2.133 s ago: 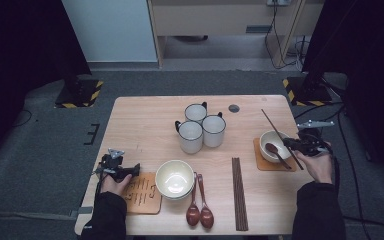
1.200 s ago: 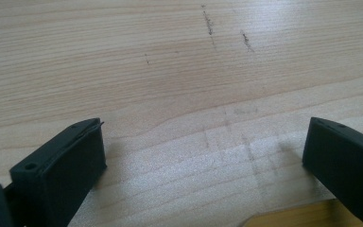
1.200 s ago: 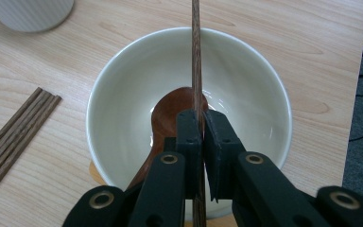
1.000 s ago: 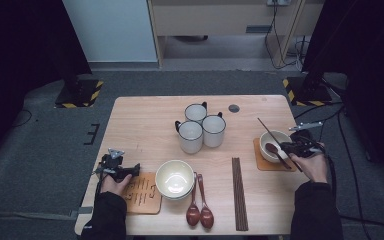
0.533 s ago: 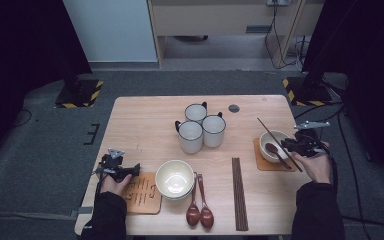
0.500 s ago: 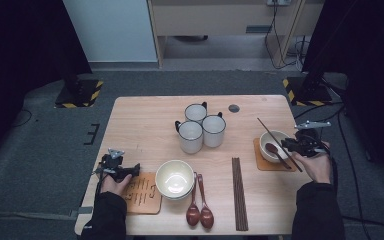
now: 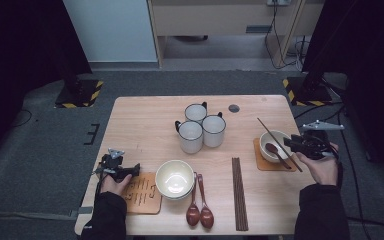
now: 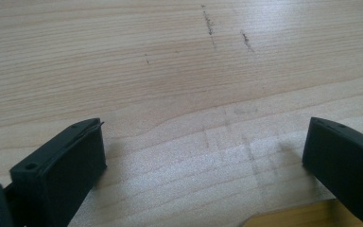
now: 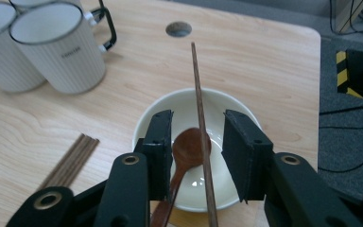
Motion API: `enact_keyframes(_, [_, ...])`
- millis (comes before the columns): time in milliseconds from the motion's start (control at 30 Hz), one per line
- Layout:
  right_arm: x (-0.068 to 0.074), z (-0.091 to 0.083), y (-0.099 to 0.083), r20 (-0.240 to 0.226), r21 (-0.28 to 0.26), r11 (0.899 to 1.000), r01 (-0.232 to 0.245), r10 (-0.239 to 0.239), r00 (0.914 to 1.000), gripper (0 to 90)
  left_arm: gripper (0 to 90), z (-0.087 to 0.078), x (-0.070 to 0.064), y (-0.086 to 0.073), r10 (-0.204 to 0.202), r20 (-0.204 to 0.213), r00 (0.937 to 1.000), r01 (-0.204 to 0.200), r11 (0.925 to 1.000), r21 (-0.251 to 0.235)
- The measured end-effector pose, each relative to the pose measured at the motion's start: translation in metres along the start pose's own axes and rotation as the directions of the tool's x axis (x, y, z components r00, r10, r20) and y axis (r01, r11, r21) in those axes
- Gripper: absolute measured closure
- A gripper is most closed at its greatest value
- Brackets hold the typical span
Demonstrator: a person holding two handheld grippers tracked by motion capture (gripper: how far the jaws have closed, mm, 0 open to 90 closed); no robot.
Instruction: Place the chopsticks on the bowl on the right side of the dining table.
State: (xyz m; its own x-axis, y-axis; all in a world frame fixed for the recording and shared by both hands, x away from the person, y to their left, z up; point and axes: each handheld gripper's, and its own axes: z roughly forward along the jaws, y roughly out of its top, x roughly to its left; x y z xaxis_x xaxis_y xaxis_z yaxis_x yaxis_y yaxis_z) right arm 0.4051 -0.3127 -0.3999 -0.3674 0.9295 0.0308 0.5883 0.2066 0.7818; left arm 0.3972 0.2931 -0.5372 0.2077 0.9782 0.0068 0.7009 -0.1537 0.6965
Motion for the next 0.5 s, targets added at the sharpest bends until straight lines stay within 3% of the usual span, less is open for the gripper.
enact_keyframes(500, [0.03,-0.028,0.002,-0.008,-0.062,0.998,0.019,-0.02,0.9998,49.5,0.0,0.0,0.0,0.0,-0.001,0.0,1.0,0.001,1.0,0.0])
